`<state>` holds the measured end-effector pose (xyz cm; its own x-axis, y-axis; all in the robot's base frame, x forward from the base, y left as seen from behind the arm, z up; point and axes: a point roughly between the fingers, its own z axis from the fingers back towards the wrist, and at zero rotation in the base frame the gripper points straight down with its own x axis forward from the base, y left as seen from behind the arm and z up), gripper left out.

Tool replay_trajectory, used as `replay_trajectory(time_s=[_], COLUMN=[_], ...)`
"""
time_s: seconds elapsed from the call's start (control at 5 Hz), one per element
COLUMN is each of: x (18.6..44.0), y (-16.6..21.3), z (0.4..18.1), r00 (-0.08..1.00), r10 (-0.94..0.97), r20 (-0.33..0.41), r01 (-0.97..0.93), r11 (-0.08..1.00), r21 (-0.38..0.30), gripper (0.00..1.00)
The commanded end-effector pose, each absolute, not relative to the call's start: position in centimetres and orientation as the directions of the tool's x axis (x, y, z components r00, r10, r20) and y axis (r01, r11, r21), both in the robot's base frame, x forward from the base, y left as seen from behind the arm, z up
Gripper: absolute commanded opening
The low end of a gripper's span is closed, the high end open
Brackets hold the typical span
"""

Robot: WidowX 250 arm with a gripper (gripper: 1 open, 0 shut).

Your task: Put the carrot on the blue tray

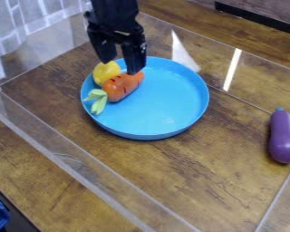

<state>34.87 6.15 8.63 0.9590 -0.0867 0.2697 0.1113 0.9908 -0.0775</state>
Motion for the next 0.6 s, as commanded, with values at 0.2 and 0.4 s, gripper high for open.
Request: replay_trajectory(time_s=[0.2,0.4], x=[34.6,34.8], y=[8.5,9.5], z=[12.4,12.0], r00=[0.927,0.926], r10=[-0.095,-0.113], r20=[0.363,0.361], r01=[0.118,0.136], r11=[0.992,0.990], r21=[-0.040,-0.038], gripper=[1.00,1.00])
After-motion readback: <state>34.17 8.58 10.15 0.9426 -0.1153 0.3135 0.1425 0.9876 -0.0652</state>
